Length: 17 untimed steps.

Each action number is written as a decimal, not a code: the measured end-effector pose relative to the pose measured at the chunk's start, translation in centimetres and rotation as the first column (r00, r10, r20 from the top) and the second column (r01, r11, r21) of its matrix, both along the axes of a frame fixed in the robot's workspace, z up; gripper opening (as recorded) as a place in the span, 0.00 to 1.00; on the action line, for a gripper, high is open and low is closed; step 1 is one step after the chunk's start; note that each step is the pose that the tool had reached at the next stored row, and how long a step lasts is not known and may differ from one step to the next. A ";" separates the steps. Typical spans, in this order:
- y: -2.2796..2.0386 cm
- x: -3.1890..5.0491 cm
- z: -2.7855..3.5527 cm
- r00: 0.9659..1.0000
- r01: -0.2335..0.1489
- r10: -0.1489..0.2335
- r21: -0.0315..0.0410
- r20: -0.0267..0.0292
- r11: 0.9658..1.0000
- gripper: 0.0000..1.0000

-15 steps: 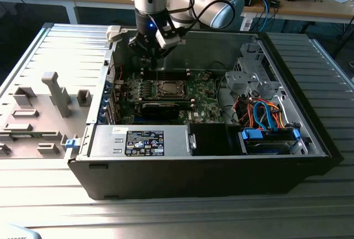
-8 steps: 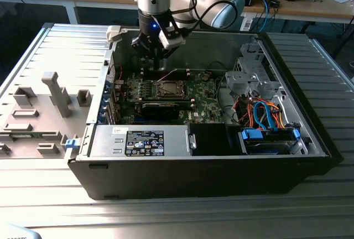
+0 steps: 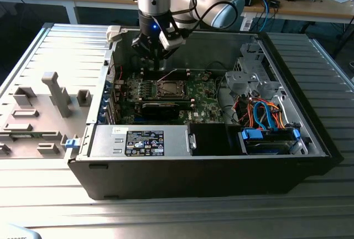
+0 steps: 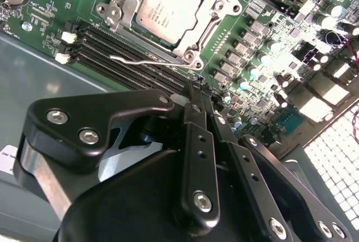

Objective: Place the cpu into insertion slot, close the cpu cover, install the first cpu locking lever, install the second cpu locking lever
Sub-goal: 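Install the first cpu locking lever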

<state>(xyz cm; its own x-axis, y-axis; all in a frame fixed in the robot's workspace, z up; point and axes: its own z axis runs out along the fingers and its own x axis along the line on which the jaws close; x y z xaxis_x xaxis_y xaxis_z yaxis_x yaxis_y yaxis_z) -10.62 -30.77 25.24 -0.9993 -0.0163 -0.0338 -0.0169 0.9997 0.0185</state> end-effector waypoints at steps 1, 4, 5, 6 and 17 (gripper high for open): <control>0.00 0.00 -0.02 1.000 0.000 0.000 0.000 0.000 1.000 0.11; 0.00 0.00 -0.05 1.000 0.000 0.000 0.000 0.000 1.000 0.11; 0.00 0.00 -0.05 1.000 0.000 0.000 0.000 0.000 1.000 0.11; 0.01 0.01 -0.06 1.000 0.000 0.000 0.000 0.000 1.000 0.11; 0.17 0.00 -0.18 1.000 0.000 0.000 0.000 0.000 1.000 0.11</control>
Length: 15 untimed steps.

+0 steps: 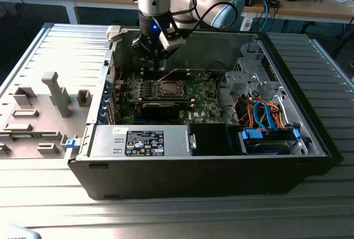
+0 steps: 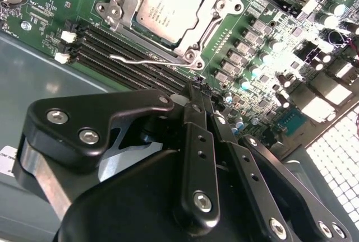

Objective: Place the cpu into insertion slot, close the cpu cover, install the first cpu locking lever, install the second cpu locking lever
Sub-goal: 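Install the first cpu locking lever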

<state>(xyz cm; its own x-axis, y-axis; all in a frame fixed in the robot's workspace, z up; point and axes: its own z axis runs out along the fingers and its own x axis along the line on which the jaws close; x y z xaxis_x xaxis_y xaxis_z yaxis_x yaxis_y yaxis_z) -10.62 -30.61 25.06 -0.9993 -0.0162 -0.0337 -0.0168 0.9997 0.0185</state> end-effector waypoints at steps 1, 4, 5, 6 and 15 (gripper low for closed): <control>0.03 0.00 -0.03 1.000 0.000 0.000 0.000 0.000 1.000 0.11; 0.06 0.00 -0.07 1.000 0.000 0.000 0.000 0.000 1.000 0.11; 0.07 0.00 -0.08 1.000 0.000 0.000 0.000 0.000 1.000 0.11; 0.08 0.00 -0.10 1.000 0.000 0.000 0.000 0.000 1.000 0.11; 0.11 0.01 -0.29 1.000 0.000 0.000 0.000 0.000 1.000 0.11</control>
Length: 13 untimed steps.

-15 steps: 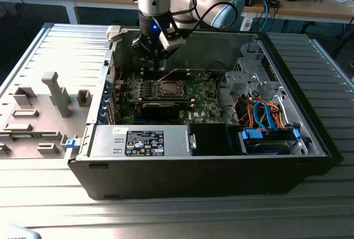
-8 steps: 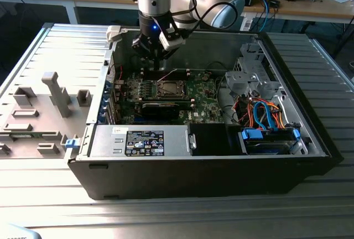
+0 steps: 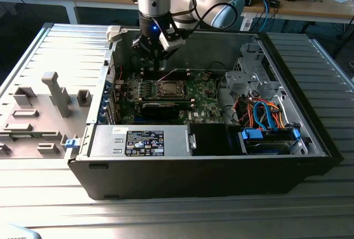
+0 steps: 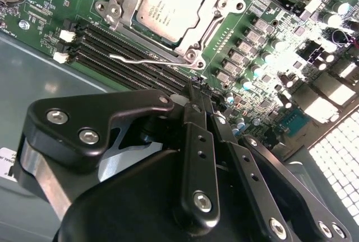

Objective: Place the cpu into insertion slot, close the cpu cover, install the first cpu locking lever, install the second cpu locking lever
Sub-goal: 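Install the first cpu locking lever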

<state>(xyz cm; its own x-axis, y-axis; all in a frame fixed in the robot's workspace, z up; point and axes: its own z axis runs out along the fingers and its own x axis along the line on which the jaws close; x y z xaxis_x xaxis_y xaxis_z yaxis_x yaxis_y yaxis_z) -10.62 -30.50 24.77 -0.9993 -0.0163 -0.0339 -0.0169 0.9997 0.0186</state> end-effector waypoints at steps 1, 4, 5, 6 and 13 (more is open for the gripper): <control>0.00 0.00 -0.02 1.000 0.000 0.000 0.000 0.000 1.000 0.11; 0.01 0.01 -0.10 1.000 0.000 0.000 0.000 0.000 1.000 0.11; 0.01 0.01 -0.13 1.000 0.000 0.000 0.000 0.000 1.000 0.11; 0.01 0.01 -0.15 1.000 0.000 0.000 0.000 0.000 1.000 0.11; 0.01 0.02 -0.42 1.000 0.000 0.000 0.000 0.000 1.000 0.11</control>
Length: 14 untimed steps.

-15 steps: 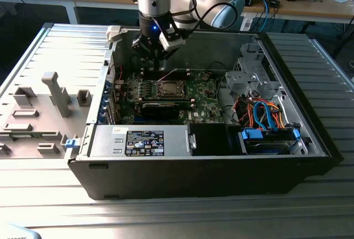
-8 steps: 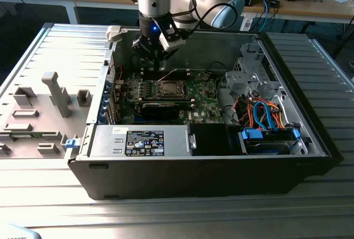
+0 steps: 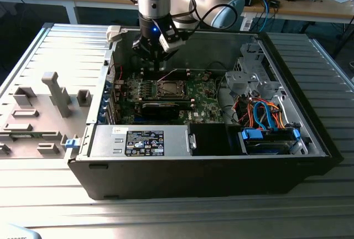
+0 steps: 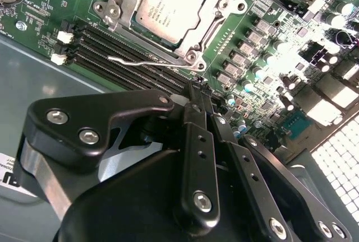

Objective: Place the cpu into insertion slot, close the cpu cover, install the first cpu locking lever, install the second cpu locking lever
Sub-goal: 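Install the first cpu locking lever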

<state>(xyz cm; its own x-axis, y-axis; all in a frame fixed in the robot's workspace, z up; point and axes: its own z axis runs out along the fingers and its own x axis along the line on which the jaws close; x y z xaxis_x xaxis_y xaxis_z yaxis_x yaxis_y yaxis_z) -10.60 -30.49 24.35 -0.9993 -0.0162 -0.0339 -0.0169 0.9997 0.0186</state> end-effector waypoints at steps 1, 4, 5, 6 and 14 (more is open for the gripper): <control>0.00 0.00 -0.03 1.000 0.000 0.000 0.000 0.000 1.000 0.11; 0.00 0.00 -0.11 1.000 0.000 0.000 0.000 0.000 1.000 0.11; 0.00 0.00 -0.13 1.000 0.000 0.000 0.000 0.000 1.000 0.11; 0.00 0.00 -0.15 1.000 0.000 0.000 0.000 0.000 1.000 0.11; 0.00 0.00 -0.36 1.000 0.000 0.000 0.000 0.000 1.000 0.11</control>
<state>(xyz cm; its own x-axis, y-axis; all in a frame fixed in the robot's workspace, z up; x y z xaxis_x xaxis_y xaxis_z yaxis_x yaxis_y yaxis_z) -10.60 -30.49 23.99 -0.9993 -0.0162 -0.0338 -0.0169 0.9997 0.0185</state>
